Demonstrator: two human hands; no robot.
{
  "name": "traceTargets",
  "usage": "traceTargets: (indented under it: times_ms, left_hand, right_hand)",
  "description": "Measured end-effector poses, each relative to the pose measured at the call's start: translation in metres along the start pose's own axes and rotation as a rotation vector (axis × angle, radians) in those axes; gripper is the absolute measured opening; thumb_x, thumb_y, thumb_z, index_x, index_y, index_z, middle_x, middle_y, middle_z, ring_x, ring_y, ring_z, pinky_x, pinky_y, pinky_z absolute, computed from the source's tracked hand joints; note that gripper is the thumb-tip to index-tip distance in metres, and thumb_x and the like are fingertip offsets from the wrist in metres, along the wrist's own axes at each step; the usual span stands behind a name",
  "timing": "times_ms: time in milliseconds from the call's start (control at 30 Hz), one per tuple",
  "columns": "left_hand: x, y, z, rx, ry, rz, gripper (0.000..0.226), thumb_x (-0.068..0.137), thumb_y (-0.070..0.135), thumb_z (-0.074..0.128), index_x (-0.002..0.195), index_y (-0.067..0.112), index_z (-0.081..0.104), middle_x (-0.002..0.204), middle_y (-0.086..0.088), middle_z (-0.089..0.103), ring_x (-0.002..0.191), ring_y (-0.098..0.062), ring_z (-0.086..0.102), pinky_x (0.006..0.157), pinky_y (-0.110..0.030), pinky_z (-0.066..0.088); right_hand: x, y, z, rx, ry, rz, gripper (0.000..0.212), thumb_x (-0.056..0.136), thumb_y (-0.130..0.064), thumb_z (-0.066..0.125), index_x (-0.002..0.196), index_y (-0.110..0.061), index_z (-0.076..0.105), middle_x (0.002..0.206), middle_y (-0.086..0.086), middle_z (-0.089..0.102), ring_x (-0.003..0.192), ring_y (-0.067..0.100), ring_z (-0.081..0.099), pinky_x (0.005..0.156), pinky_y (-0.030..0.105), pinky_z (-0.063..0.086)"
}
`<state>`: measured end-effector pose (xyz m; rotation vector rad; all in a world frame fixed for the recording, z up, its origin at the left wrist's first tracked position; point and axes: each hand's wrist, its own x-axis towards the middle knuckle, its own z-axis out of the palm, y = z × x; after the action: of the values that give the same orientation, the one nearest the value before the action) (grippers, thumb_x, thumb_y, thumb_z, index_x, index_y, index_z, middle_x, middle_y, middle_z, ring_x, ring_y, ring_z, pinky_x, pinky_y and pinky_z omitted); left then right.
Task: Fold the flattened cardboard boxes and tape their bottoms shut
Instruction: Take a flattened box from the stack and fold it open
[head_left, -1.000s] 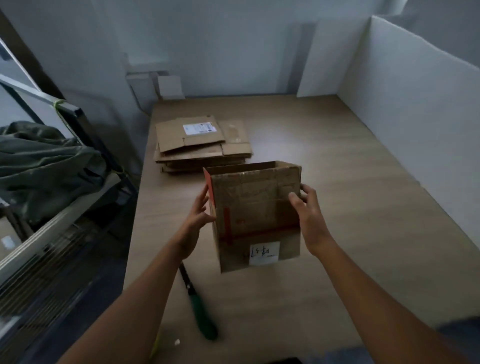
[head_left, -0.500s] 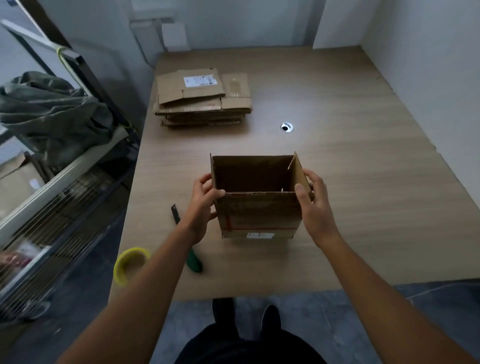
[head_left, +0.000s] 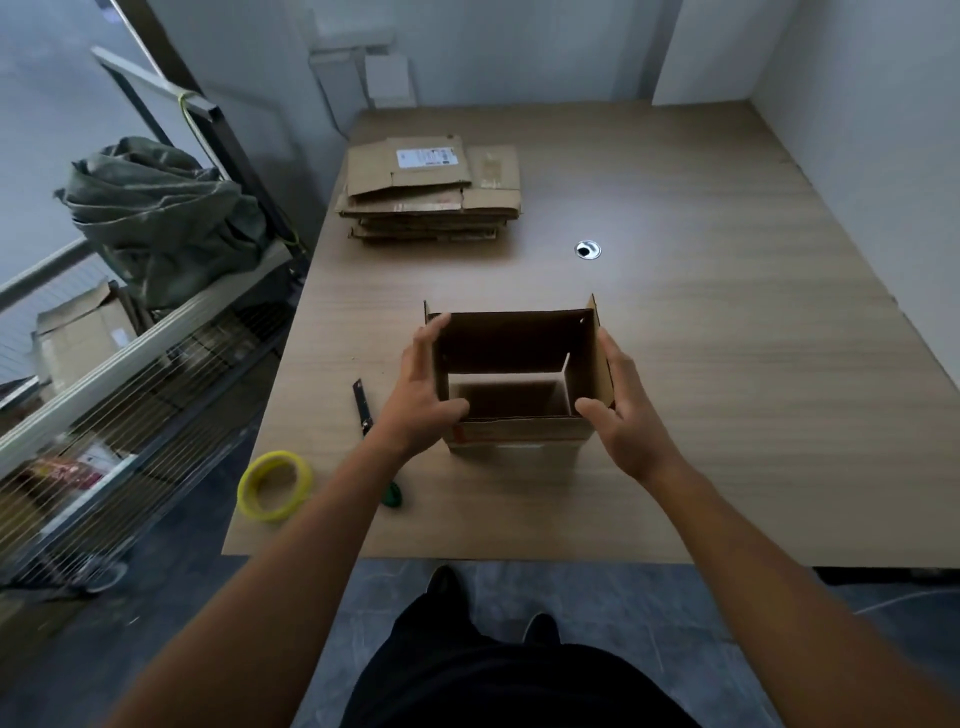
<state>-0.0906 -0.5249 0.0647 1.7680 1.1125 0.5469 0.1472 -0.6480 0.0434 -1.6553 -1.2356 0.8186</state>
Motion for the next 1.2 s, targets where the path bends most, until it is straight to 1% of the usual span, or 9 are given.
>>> traceTargets:
  times_ms: [100, 233, 333, 500, 633, 767, 933, 1067, 1200]
  left_hand:
    - [0.015, 0.009, -0.007, 0.21, -0.108, -0.098, 0.079, 0.083, 0.012, 0.073, 0.148, 0.042, 0.039, 0.157, -0.006, 0.019, 0.139, -0.034, 0.036, 0.1, -0.033, 0.046]
    - [0.038, 0.019, -0.015, 0.372, -0.109, -0.165, 0.093, 0.088, 0.023, 0.071, 0.16, 0.041, 0.015, 0.144, -0.009, 0.028, 0.106, -0.022, 0.052, 0.074, -0.022, 0.05]
    - [0.054, 0.022, -0.017, 0.422, -0.108, -0.134, 0.101, 0.088, 0.024, 0.07, 0.159, 0.048, 0.002, 0.136, -0.01, 0.037, 0.092, -0.018, 0.051, 0.073, -0.026, 0.047]
    - [0.066, 0.03, -0.004, 0.38, -0.117, -0.169, 0.095, 0.092, 0.028, 0.064, 0.159, 0.047, -0.001, 0.159, -0.008, 0.014, 0.12, -0.033, 0.046, 0.096, -0.04, 0.046]
    - [0.071, 0.02, 0.015, 0.091, -0.164, -0.144, 0.093, 0.094, 0.022, 0.061, 0.161, 0.04, -0.002, 0.168, 0.0, -0.015, 0.154, -0.035, 0.001, 0.123, -0.053, 0.017]
    - [0.072, 0.002, 0.008, -0.166, -0.133, -0.131, 0.058, 0.103, 0.018, 0.044, 0.159, 0.028, 0.03, 0.168, 0.004, -0.003, 0.152, -0.031, 0.013, 0.12, -0.048, 0.023]
    - [0.079, -0.022, -0.004, 0.067, -0.154, -0.106, 0.053, 0.103, 0.02, 0.045, 0.152, 0.042, 0.04, 0.163, 0.014, -0.002, 0.149, -0.034, 0.015, 0.121, -0.049, 0.026]
    - [0.08, -0.03, -0.004, 0.431, -0.254, -0.054, 0.046, 0.101, 0.036, 0.059, 0.146, 0.037, 0.05, 0.164, 0.006, -0.004, 0.149, -0.036, 0.013, 0.125, -0.05, 0.019]
    - [0.071, -0.023, -0.004, -0.135, -0.16, -0.161, 0.029, 0.107, 0.024, 0.048, 0.134, 0.018, 0.057, 0.145, -0.002, 0.039, 0.135, -0.028, 0.043, 0.098, -0.031, 0.048]
  right_hand:
    - [0.002, -0.002, -0.002, -0.064, 0.001, -0.046, 0.082, 0.089, -0.029, 0.056, 0.162, -0.025, 0.018, 0.161, -0.013, 0.026, 0.145, -0.009, 0.022, 0.117, 0.02, 0.024]
    - [0.009, 0.003, -0.005, -0.131, 0.009, -0.054, 0.083, 0.09, -0.044, 0.054, 0.162, -0.028, 0.016, 0.164, -0.01, 0.024, 0.146, -0.002, 0.022, 0.12, 0.04, 0.032]
    - [0.015, 0.011, -0.004, -0.191, -0.02, -0.087, 0.079, 0.09, -0.057, 0.048, 0.16, -0.031, 0.022, 0.165, -0.009, 0.024, 0.15, 0.01, 0.026, 0.117, 0.052, 0.038]
    - [0.023, 0.014, -0.005, -0.296, -0.113, -0.098, 0.088, 0.085, -0.082, 0.042, 0.158, -0.034, 0.031, 0.166, -0.013, 0.024, 0.152, 0.008, 0.021, 0.123, 0.047, 0.027]
    - [0.027, 0.017, -0.004, -0.302, -0.143, -0.149, 0.09, 0.08, -0.078, 0.056, 0.154, -0.03, 0.04, 0.163, -0.01, 0.032, 0.154, 0.01, 0.019, 0.124, 0.047, 0.024]
    - [0.029, 0.025, -0.001, -0.218, -0.064, -0.173, 0.071, 0.081, -0.073, 0.061, 0.136, -0.028, 0.061, 0.153, -0.006, 0.048, 0.15, 0.013, 0.031, 0.122, 0.048, 0.031]
    - [0.037, 0.033, 0.006, -0.069, -0.026, -0.128, 0.032, 0.084, -0.058, 0.072, 0.103, -0.032, 0.077, 0.135, -0.003, 0.066, 0.143, 0.012, 0.043, 0.119, 0.047, 0.035]
    - [0.038, 0.029, 0.008, 0.03, 0.059, -0.038, 0.051, 0.076, -0.072, 0.069, 0.105, -0.03, 0.074, 0.118, -0.008, 0.071, 0.128, 0.015, 0.057, 0.104, 0.04, 0.051]
    - [0.047, 0.032, 0.016, 0.023, 0.175, 0.02, 0.077, 0.076, -0.063, 0.076, 0.139, -0.036, 0.04, 0.122, -0.003, 0.058, 0.116, 0.019, 0.058, 0.096, 0.036, 0.053]
